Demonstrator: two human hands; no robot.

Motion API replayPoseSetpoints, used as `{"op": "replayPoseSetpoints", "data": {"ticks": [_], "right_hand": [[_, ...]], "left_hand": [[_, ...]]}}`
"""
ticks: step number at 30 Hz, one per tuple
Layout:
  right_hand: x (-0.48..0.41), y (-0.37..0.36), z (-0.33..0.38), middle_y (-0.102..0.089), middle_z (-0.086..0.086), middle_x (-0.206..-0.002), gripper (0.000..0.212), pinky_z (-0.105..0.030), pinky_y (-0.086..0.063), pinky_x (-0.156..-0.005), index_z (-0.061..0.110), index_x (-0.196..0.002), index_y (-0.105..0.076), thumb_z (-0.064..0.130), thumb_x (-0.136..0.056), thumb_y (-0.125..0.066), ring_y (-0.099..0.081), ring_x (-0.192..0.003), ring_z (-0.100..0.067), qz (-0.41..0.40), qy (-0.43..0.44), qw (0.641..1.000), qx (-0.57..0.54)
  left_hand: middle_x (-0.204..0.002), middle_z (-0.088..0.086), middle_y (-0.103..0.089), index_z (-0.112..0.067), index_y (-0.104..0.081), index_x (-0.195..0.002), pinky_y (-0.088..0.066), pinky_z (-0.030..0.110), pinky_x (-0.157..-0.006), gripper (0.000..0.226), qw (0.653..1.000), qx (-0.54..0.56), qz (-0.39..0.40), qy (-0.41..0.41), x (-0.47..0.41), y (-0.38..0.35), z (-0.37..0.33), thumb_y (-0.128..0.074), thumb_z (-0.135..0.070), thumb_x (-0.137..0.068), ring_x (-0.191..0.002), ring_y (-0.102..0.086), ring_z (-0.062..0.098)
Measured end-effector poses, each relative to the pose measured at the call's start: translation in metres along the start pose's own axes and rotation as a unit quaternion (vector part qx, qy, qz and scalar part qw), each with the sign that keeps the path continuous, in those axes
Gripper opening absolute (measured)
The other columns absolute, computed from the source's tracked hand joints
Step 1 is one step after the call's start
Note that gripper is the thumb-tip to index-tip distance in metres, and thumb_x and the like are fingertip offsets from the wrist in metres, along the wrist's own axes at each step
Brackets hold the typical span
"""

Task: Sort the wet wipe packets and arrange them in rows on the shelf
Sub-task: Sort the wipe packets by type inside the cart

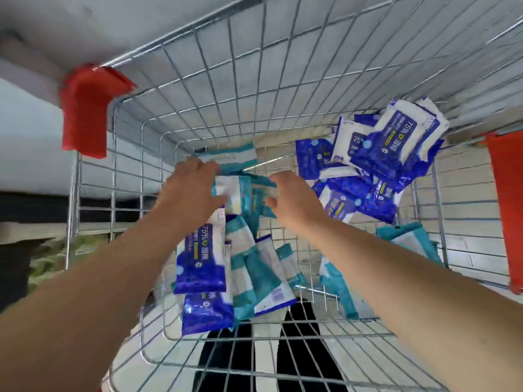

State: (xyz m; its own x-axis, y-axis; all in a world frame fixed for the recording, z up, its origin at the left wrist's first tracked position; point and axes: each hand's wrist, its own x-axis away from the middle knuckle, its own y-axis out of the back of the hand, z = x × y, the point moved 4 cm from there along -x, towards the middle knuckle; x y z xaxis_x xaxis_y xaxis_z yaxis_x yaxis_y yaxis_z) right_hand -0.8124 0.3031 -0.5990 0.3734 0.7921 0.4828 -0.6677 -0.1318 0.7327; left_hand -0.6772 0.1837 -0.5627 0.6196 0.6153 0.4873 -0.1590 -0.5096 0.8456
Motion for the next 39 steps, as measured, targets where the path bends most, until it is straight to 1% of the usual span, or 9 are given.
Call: {"op": "replayPoseSetpoints", "data": {"ticks": [6,8,12,16,18,21,29,34,39], "right_hand": [[-0.017,-0.020,-0.012,-0.059,-0.012,-0.105,0.028,-0.032,-0.040,-0.071,0.008,-0.111,-0.055,0.019,-0.087,-0.065,-0.056,-0.102,-0.031,0.019,-0.033,0.994,0.105],[-0.015,-0.020,-0.015,-0.054,-0.007,-0.088,0.014,-0.029,-0.034,-0.063,0.010,-0.092,-0.054,0.021,-0.089,-0.062,-0.059,-0.089,-0.029,0.061,-0.073,0.994,0.063],[-0.007,0.014,-0.021,-0.053,-0.004,-0.076,0.011,-0.026,-0.033,-0.053,0.010,-0.092,-0.058,0.019,-0.094,-0.052,-0.055,-0.067,-0.022,0.015,-0.137,0.990,-0.033],[-0.009,0.047,-0.022,-0.044,-0.003,-0.064,0.013,-0.027,-0.027,-0.048,0.010,-0.080,-0.051,0.016,-0.091,-0.050,-0.040,-0.057,-0.018,-0.028,-0.157,0.969,-0.188],[-0.015,0.049,-0.014,-0.054,-0.007,-0.075,0.012,-0.028,-0.032,-0.054,0.009,-0.092,-0.062,0.016,-0.091,-0.053,-0.047,-0.067,-0.018,-0.016,-0.168,0.950,-0.265],[-0.029,0.038,0.000,-0.063,-0.005,-0.097,0.024,-0.021,-0.042,-0.058,0.011,-0.114,-0.065,0.012,-0.091,-0.056,-0.056,-0.079,-0.014,0.023,-0.164,0.936,-0.310],[-0.037,0.022,0.010,-0.067,-0.013,-0.109,0.025,-0.013,-0.042,-0.049,0.009,-0.112,-0.065,0.006,-0.089,-0.056,-0.056,-0.077,-0.013,0.044,-0.141,0.953,-0.264],[-0.018,0.027,0.006,-0.066,-0.015,-0.112,0.025,-0.025,-0.049,-0.062,0.009,-0.112,-0.061,0.006,-0.087,-0.059,-0.062,-0.089,-0.022,0.087,-0.137,0.954,-0.250],[-0.003,0.002,-0.003,-0.064,-0.005,-0.105,0.032,-0.016,-0.045,-0.055,0.010,-0.118,-0.057,0.009,-0.086,-0.064,-0.058,-0.080,-0.013,0.114,-0.161,0.944,-0.265]], "left_hand": [[-0.112,0.006,-0.051,-0.014,-0.055,-0.112,-0.041,0.033,-0.078,0.038,0.985,0.168,0.000,0.047,-0.002,0.002,0.015,-0.069,-0.034,-0.084,-0.098,-0.051,0.023],[-0.101,0.001,-0.056,-0.012,-0.050,-0.110,-0.048,0.031,-0.068,0.034,0.952,0.283,-0.030,0.116,0.001,0.010,0.024,-0.064,-0.033,-0.088,-0.085,-0.057,0.022],[-0.103,0.004,-0.059,-0.011,-0.044,-0.113,-0.052,0.022,-0.050,0.024,0.865,0.429,-0.104,0.237,0.000,0.023,0.032,-0.050,-0.028,-0.097,-0.076,-0.062,0.015],[-0.122,0.019,-0.052,0.002,-0.043,-0.121,-0.048,0.036,-0.080,0.031,0.900,0.340,-0.073,0.264,-0.015,0.016,0.027,-0.043,-0.019,-0.098,-0.107,-0.056,0.034],[-0.127,0.022,-0.050,0.004,-0.040,-0.126,-0.044,0.038,-0.085,0.038,0.900,0.332,-0.062,0.275,-0.024,0.008,0.024,-0.048,-0.017,-0.095,-0.113,-0.052,0.036],[-0.118,0.015,-0.059,-0.002,-0.046,-0.124,-0.044,0.031,-0.073,0.046,0.879,0.378,-0.064,0.284,-0.035,-0.005,0.021,-0.064,-0.022,-0.087,-0.098,-0.058,0.027],[-0.099,-0.005,-0.057,-0.015,-0.047,-0.114,-0.037,0.018,-0.053,0.048,0.871,0.372,-0.177,0.267,-0.026,0.004,0.028,-0.075,-0.013,-0.076,-0.082,-0.054,0.013],[-0.102,0.005,-0.063,-0.008,-0.057,-0.112,-0.043,0.024,-0.055,0.038,0.891,0.367,-0.072,0.259,-0.019,0.004,0.030,-0.073,-0.009,-0.078,-0.086,-0.060,0.020],[-0.104,0.004,-0.059,-0.009,-0.055,-0.117,-0.043,0.024,-0.065,0.035,0.913,0.340,-0.046,0.220,-0.032,-0.004,0.020,-0.067,-0.019,-0.086,-0.089,-0.056,0.019]]}}
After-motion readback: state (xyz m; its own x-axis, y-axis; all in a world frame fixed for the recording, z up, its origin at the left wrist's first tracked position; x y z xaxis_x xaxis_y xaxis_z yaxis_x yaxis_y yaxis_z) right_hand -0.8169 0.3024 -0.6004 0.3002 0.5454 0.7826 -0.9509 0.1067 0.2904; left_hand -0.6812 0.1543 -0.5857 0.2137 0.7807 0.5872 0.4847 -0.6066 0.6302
